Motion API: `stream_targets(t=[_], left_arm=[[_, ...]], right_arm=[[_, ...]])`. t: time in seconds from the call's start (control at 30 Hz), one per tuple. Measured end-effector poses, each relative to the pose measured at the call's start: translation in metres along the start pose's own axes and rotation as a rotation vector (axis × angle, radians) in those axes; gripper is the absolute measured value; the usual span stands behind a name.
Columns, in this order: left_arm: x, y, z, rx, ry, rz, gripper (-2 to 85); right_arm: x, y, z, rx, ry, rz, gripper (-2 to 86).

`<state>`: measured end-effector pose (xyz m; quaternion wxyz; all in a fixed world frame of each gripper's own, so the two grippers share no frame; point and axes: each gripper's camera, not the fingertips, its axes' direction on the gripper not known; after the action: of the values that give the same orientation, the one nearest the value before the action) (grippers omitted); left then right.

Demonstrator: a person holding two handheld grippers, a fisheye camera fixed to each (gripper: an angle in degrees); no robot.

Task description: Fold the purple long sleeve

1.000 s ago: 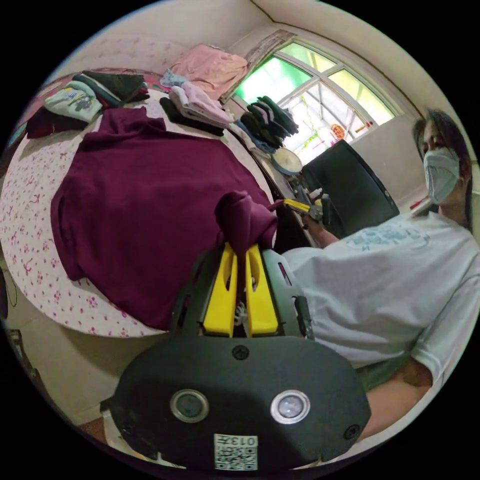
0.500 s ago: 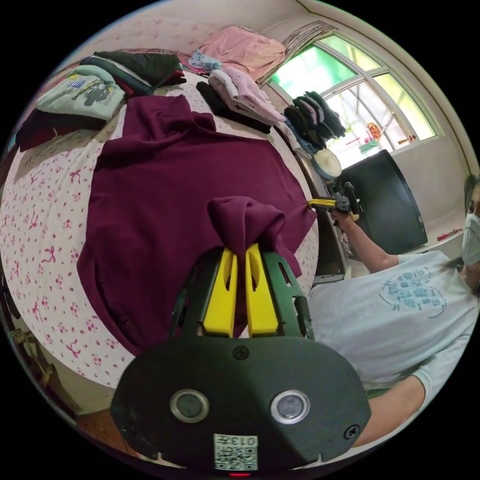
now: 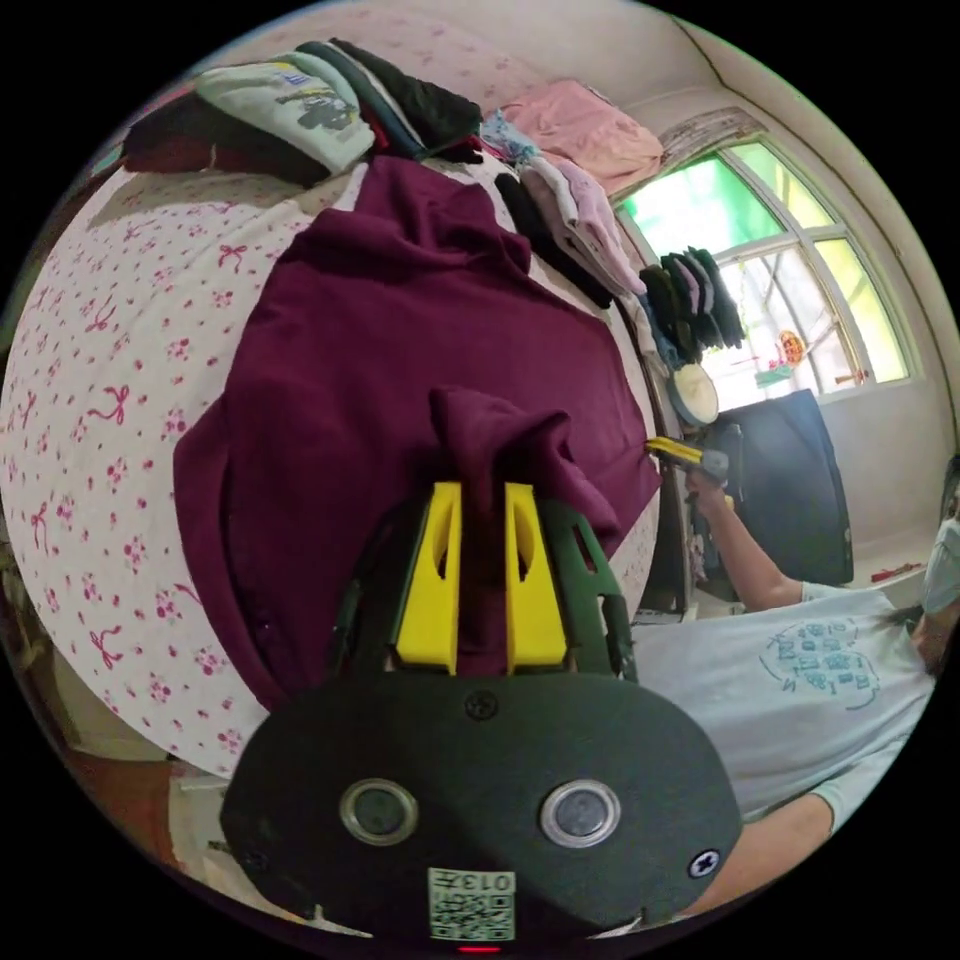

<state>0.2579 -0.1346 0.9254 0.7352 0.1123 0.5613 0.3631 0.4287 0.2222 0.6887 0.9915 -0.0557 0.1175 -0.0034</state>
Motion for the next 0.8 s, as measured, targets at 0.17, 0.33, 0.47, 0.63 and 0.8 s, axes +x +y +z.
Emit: stream_targets(t=[0.17, 0.33, 0.47, 0.63, 0.8], left_arm=[[-0.012, 0.04, -0.059, 0.228, 0.032, -0.081, 9.2], [0.017, 0.098, -0.061, 0.111, -0.081, -0.019, 10.9], [0.034, 0.138, -0.051, 0.113, -0.087, -0.026, 12.3], [0.047, 0.168, -0.039, 0.091, -0.114, -0.028, 13.3], [0.059, 0.164, -0.03, 0.015, -0.25, -0.001, 12.0]], right_arm=[[0.056, 0.03, -0.033, 0.127, -0.011, 0.283, 6.7], [0.056, 0.051, -0.029, 0.133, -0.146, 0.299, 7.9], [0.045, 0.056, -0.016, 0.083, -0.169, 0.326, 8.2], [0.042, 0.045, -0.02, 0.086, -0.204, 0.312, 3.9], [0.042, 0.03, -0.038, 0.079, -0.186, 0.277, 2.5]])
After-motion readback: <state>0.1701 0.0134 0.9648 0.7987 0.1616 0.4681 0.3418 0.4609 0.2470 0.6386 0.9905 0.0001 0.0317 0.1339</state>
